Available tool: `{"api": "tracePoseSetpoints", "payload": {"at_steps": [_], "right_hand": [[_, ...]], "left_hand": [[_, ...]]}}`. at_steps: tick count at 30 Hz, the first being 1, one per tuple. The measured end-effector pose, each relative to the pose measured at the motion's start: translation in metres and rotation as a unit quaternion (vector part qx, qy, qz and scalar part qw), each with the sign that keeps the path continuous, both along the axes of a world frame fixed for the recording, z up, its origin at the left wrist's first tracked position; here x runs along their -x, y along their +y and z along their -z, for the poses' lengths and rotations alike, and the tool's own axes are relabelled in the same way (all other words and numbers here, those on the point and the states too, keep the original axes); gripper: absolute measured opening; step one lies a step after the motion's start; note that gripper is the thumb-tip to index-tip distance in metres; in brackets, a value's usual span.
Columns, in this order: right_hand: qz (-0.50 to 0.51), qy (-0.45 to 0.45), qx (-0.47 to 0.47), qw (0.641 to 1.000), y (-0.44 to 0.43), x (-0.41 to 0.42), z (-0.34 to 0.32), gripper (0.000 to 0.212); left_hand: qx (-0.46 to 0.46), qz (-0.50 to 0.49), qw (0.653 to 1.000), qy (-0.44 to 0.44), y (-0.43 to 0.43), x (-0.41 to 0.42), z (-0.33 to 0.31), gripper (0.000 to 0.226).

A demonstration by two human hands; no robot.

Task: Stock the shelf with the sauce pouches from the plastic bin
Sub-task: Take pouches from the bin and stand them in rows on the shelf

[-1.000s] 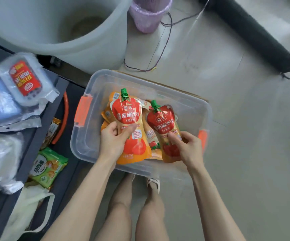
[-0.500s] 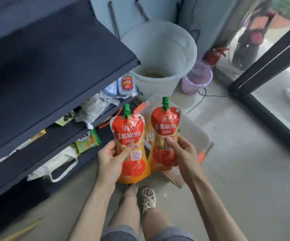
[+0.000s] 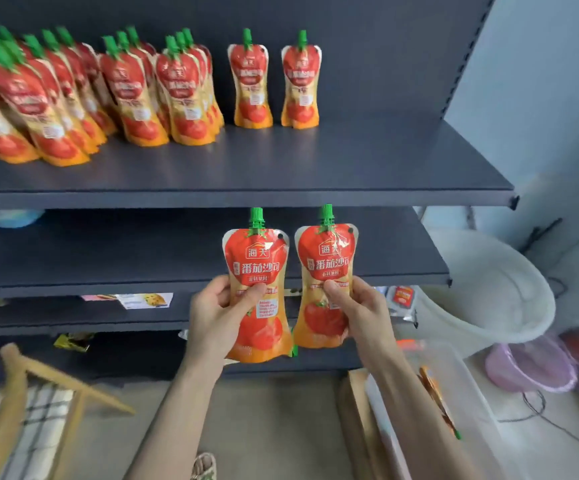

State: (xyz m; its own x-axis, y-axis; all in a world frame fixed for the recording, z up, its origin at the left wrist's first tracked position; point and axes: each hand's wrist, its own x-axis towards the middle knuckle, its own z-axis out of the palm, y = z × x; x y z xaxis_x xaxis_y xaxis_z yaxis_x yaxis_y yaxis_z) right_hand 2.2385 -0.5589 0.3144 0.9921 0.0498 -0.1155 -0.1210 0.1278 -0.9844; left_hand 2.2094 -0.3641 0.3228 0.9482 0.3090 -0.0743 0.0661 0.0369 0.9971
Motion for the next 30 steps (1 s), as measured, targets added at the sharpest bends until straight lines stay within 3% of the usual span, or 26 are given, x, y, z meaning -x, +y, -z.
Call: {"api": "tracePoseSetpoints", "payload": {"at_steps": [3,6,15,30], "right_hand": [[-0.037,-0.026,0.001,0.999,0.046,-0.025,-0.020,0.023],[-0.050,-0.053,0.004,0.997,0.092,-0.051,-0.037,0.019],[-0.009,-0.130,-0.007,0.991,0.212,-0.120,-0.071,0.012],[0.060,-0.181,0.018,0.981,0.296,-0.252,-0.085,0.016]], "left_hand": [[-0.009,-0.028,0.999,-0.025,0.042,-0.012,-0.021,0.037],[-0.013,-0.042,0.997,-0.058,0.084,-0.030,-0.039,0.026],[-0.021,-0.030,0.992,-0.117,0.210,-0.109,-0.068,0.020],[-0.032,0.004,0.986,-0.166,0.300,-0.258,-0.078,0.014]]}}
